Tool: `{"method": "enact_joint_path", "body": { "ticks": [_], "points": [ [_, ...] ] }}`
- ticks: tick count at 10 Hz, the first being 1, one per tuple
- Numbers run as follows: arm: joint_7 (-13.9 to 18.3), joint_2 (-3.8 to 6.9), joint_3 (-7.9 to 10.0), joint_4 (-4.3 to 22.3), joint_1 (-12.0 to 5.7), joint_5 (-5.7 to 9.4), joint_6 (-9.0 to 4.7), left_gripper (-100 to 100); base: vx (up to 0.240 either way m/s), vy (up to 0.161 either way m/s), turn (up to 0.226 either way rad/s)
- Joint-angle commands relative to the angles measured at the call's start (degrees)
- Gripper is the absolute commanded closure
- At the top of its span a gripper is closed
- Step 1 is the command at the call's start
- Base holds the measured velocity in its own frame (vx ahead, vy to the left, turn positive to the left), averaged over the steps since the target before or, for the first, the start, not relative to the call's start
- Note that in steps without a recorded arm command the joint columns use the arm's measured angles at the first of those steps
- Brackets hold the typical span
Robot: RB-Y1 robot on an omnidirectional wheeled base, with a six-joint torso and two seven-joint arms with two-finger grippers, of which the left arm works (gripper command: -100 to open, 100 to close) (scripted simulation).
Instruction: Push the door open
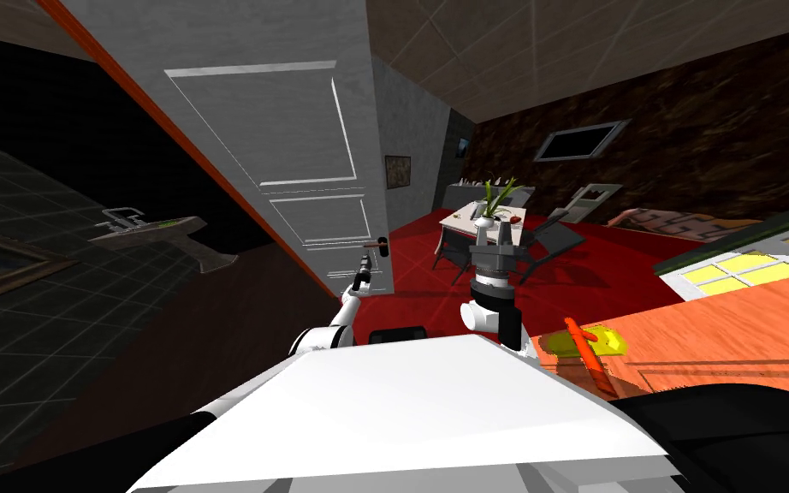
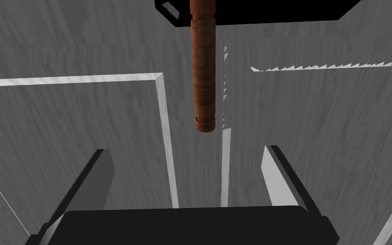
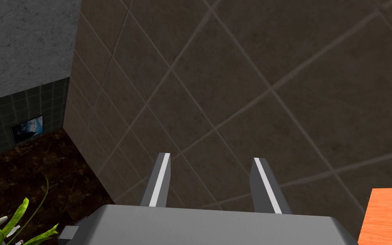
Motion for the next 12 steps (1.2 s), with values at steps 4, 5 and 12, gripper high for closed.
{"method": "enact_joint_path", "body": {
  "ticks": [4, 5, 12],
  "points": [
    [-0.14, 2.91, 0.45, 0.23, -0.09, 0.15, -0.20, -100, 0.205, 0.014, -0.020],
    [-0.16, 2.77, 0.55, 0.28, -0.12, 0.18, -0.24, -100, 0.209, -0.085, -0.026],
    [-0.29, 0.23, 0.71, -0.63, 0.42, 0.20, 0.17, 100, 0.080, -0.043, -0.016]
  ]
}}
